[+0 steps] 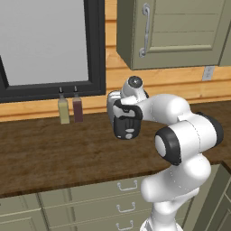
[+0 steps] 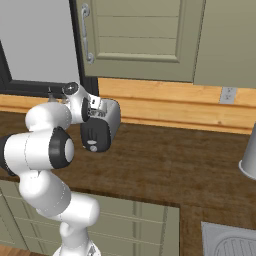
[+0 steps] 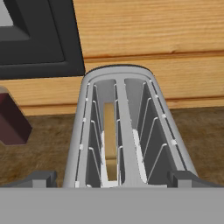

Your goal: Start the toaster. Once the lever pops up, take the bread to the plate on the dining counter.

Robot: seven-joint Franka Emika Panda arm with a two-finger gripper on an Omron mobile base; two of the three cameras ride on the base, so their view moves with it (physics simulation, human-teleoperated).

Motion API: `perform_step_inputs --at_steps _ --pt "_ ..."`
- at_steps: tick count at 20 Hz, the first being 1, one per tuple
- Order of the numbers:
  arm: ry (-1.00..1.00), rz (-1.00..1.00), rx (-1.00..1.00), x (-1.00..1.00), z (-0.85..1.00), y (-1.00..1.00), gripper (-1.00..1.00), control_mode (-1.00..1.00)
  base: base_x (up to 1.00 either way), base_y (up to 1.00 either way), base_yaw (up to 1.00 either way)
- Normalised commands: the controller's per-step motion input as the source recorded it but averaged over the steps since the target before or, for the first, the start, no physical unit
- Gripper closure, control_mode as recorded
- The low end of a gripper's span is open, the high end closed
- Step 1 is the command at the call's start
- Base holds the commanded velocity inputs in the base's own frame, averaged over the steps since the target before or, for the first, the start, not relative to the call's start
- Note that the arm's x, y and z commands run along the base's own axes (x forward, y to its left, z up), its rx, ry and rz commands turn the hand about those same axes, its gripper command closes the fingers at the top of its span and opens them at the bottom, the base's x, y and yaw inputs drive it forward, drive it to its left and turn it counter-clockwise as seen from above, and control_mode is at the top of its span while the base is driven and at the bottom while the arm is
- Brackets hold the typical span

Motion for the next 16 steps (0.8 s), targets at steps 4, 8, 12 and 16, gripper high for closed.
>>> perform_step_inputs --at_steps 4,8,12,16 --pt "0.0 0.0 0.0 0.0 0.0 0.0 -1.0 -1.0 0.0 0.0 0.0" --pt "0.0 0.0 0.0 0.0 0.0 0.0 -1.0 -1.0 0.0 0.0 0.0" --pt "0.0 0.0 0.0 0.0 0.0 0.0 -1.0 -1.0 0.0 0.0 0.0" --pt "0.0 0.0 0.0 0.0 0.0 0.0 -1.0 -1.0 0.0 0.0 0.0"
